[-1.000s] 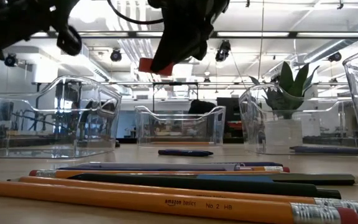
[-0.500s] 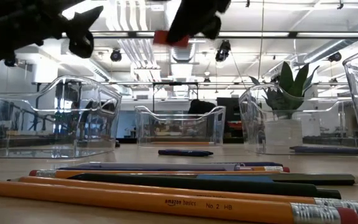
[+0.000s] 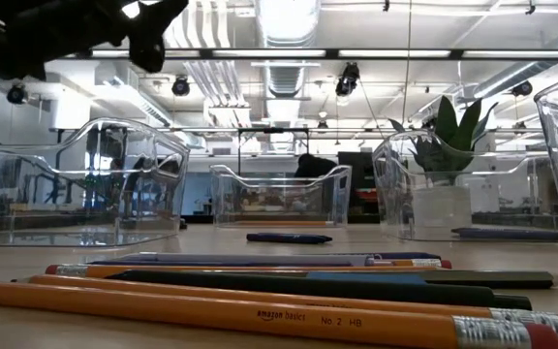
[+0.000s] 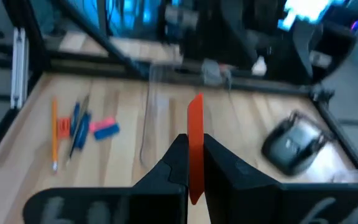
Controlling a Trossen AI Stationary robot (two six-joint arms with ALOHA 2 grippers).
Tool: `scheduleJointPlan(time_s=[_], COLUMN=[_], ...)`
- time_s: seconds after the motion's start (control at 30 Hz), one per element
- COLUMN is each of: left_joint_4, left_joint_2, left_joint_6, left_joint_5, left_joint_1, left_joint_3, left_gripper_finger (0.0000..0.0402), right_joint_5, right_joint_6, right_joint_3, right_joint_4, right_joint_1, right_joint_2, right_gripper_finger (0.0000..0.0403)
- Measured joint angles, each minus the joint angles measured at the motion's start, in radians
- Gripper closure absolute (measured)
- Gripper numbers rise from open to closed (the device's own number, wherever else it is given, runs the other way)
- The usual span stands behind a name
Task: Sort crayons/erasers/pens/pencils in bins
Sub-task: Put the orange eraser into the middle left transparent bin
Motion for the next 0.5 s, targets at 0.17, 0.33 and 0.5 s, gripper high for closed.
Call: scheduleJointPlan(time_s=[0.17,0.33,0.5], left_joint_4=[0.0,0.0,0.001], left_joint_2=[0.032,0.044,0.068], left_joint_6=[0.076,0.107,0.107], left_joint_5=[0.013,0.034,0.034], left_joint_1=[-0.006,-0.014,-0.014], left_joint_3=[0.054,0.093,0.126], left_gripper_finger=[0.024,0.024,0.024], right_joint_5=[0.059,0.112,0.112], right_joint_6=[-0.054,-0.086,-0.112], right_joint_3=[0.001,0.001,0.002], right_joint_4=[0.1,0.117,0.168], right_joint_1=[-0.01,-0.013,-0.013], right_joint_2=[-0.008,-0.02,-0.013], right_gripper_finger=[0.039,0.039,0.039])
